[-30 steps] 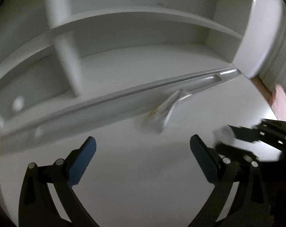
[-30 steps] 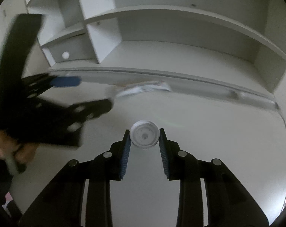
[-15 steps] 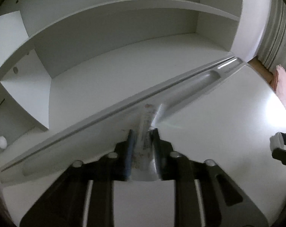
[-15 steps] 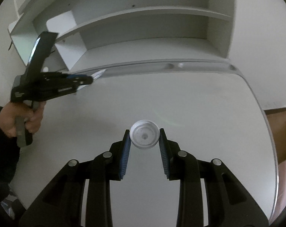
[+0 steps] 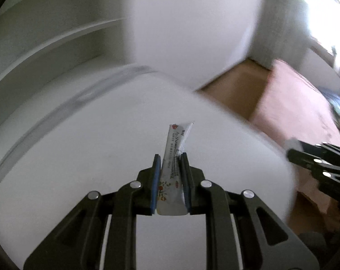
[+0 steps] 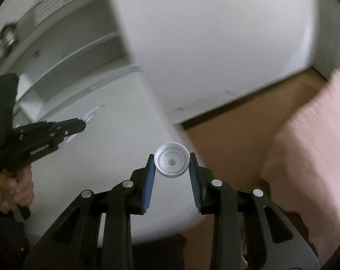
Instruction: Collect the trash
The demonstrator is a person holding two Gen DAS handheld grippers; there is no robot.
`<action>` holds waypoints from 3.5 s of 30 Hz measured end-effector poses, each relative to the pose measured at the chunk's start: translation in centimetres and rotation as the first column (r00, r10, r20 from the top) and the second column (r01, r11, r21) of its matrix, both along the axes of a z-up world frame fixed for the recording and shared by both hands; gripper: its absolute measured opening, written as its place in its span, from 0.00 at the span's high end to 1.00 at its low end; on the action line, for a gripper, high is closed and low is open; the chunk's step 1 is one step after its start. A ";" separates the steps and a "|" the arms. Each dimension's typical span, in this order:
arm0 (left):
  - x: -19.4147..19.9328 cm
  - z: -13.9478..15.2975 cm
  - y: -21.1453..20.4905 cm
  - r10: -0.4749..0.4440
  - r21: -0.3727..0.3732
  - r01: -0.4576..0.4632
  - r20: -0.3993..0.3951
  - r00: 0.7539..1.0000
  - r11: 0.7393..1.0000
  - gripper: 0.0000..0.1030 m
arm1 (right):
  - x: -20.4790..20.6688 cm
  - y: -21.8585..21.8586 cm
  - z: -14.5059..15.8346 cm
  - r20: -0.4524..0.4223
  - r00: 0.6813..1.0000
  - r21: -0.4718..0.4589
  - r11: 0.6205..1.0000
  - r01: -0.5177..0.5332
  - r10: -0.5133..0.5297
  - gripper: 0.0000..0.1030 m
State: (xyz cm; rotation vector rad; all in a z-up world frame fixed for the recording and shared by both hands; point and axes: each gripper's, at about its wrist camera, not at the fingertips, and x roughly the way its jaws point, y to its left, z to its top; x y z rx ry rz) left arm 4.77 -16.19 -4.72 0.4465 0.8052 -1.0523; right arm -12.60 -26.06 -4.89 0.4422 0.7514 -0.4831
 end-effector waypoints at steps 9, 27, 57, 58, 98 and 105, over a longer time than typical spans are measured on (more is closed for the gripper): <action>-17.2 -2.0 -11.3 -0.373 -0.013 0.373 -0.044 0.927 0.928 0.82 | -18.6 -6.4 -4.2 -0.064 0.935 0.061 0.934 0.353 -0.349 0.72; -28.3 -13.4 -19.2 -0.525 0.170 0.547 -0.159 0.836 0.819 0.82 | -30.7 -10.0 -13.8 -0.183 0.841 0.216 0.814 0.539 -0.508 0.72; -34.9 -18.0 -24.1 -0.580 0.216 0.642 -0.289 0.762 0.736 0.82 | -35.8 -11.5 -12.2 -0.175 0.765 0.205 0.737 0.644 -0.620 0.38; -35.1 -18.0 -24.1 -0.584 0.219 0.647 -0.292 0.758 0.730 0.81 | -36.1 -11.3 -11.7 -0.169 0.762 0.198 0.736 0.647 -0.625 0.38; 1.3 4.0 35.8 0.756 -0.118 -0.747 0.122 0.643 0.655 0.07 | 13.0 20.7 4.8 0.106 0.861 -0.143 0.864 -0.482 0.498 0.12; 0.5 3.9 37.8 0.762 -0.141 -0.748 0.124 0.636 0.648 0.07 | 13.4 21.6 4.0 0.081 0.862 -0.172 0.859 -0.483 0.501 0.12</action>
